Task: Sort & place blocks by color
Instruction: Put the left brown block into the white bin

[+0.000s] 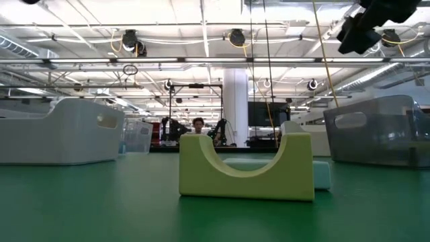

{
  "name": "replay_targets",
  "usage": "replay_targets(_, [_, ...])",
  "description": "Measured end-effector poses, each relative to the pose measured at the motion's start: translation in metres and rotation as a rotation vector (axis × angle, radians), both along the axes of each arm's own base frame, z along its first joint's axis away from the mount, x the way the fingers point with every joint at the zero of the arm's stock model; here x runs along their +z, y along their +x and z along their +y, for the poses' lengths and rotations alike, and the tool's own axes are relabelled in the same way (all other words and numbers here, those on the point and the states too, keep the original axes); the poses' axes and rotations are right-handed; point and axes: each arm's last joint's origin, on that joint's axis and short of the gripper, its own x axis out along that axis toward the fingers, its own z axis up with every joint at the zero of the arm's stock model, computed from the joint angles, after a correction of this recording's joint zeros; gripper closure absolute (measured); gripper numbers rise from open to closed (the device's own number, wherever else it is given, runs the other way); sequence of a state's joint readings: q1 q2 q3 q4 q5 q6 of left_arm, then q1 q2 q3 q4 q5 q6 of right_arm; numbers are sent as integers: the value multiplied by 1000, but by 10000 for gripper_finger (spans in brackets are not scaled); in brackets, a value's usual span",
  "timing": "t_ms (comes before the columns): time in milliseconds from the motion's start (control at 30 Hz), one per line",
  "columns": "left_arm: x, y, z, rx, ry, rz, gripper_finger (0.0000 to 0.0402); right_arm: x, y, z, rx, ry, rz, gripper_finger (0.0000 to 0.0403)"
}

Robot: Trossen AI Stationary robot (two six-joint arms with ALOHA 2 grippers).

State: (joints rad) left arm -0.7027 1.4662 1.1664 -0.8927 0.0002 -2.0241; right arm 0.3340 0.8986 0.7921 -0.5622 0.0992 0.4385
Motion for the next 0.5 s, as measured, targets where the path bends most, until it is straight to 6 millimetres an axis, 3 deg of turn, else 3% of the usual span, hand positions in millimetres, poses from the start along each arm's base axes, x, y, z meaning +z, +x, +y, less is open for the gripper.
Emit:
replay_targets(233, [-15, -14, -7, 121, -14, 79, 186, 1, 2, -4, -4, -67, -28, 188])
replay_targets(500, [-42, -22, 0, 14, 68, 107, 186, 1, 3, -7, -13, -71, -28, 188])
